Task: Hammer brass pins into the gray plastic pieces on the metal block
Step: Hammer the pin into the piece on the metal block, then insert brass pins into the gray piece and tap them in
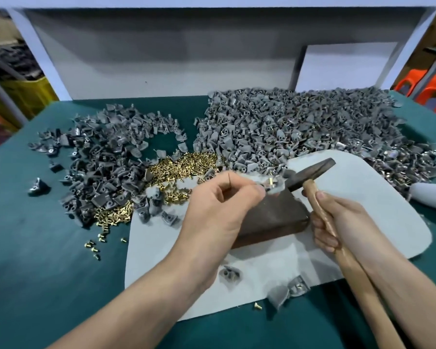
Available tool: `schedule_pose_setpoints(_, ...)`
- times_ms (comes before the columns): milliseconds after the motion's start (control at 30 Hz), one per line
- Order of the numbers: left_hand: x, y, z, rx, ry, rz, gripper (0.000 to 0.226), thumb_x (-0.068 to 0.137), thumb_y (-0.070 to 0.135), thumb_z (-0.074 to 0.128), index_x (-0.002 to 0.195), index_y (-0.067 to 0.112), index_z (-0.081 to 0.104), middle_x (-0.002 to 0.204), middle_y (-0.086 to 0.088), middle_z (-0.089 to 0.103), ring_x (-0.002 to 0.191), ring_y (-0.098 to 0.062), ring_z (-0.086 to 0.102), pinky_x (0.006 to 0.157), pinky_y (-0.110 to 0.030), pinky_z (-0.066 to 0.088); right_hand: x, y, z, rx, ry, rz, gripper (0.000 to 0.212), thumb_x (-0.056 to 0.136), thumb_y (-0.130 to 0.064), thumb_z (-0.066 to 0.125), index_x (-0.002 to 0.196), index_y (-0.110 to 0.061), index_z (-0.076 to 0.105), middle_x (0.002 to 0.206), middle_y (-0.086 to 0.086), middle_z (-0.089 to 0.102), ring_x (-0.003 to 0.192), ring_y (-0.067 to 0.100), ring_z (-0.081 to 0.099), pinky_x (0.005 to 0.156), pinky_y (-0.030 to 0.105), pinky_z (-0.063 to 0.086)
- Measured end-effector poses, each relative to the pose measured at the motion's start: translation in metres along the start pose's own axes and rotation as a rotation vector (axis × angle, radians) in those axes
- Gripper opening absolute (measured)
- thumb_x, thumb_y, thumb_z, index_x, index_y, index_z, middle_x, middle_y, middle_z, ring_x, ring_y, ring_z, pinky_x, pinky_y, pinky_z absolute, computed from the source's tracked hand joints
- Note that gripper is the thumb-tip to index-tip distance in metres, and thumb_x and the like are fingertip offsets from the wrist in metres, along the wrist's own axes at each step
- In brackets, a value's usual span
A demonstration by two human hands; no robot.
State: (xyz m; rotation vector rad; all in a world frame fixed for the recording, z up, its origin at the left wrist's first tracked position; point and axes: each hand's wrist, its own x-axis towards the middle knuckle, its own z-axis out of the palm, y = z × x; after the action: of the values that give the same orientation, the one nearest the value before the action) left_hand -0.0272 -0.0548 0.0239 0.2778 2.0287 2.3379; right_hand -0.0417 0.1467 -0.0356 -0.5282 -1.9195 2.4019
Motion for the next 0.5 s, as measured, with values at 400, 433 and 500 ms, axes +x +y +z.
schedule_pose_setpoints(400,-0.0074,0.0007,0.0035,-0.011,-0.065,-0.044,0.009,0.068,0.028,0.066,0.060,0.033,0.067,0.059,0.017,0.059,0.056,0.007,0.051,0.055,-0.003,0.037,0.0023,0.0043,-0.0020,-0.023,-0.015,-0.012,0.026,0.098,-0.026,0.050,0.083,-0.013,0.066,0.049,0.003,0.040,0.027,0.010,0.024,0.034,0.011,0.023)
schedule_pose_setpoints(433,-0.0076,0.0004,0.0035,-0.009,-0.067,-0.041,0.009,0.068,0.028,0.066,0.060,0.033,0.067,0.060,0.017,0.060,0.056,0.007,0.051,0.055,-0.003,0.037,0.0027,0.0046,-0.0018,-0.024,-0.016,-0.016,0.026,0.098,-0.026,0.050,0.082,-0.014,0.067,0.048,0.003,0.040,0.027,0.010,0.024,0.034,0.011,0.023)
schedule_pose_setpoints(500,-0.0084,0.0007,0.0040,-0.012,-0.068,-0.039,0.008,0.068,0.027,0.066,0.061,0.032,0.066,0.060,0.016,0.061,0.057,0.007,0.052,0.054,-0.004,0.038,0.0030,0.0051,-0.0011,-0.020,-0.011,-0.022,0.029,0.098,-0.026,0.050,0.077,-0.016,0.067,0.048,0.002,0.040,0.027,0.009,0.024,0.034,0.011,0.023)
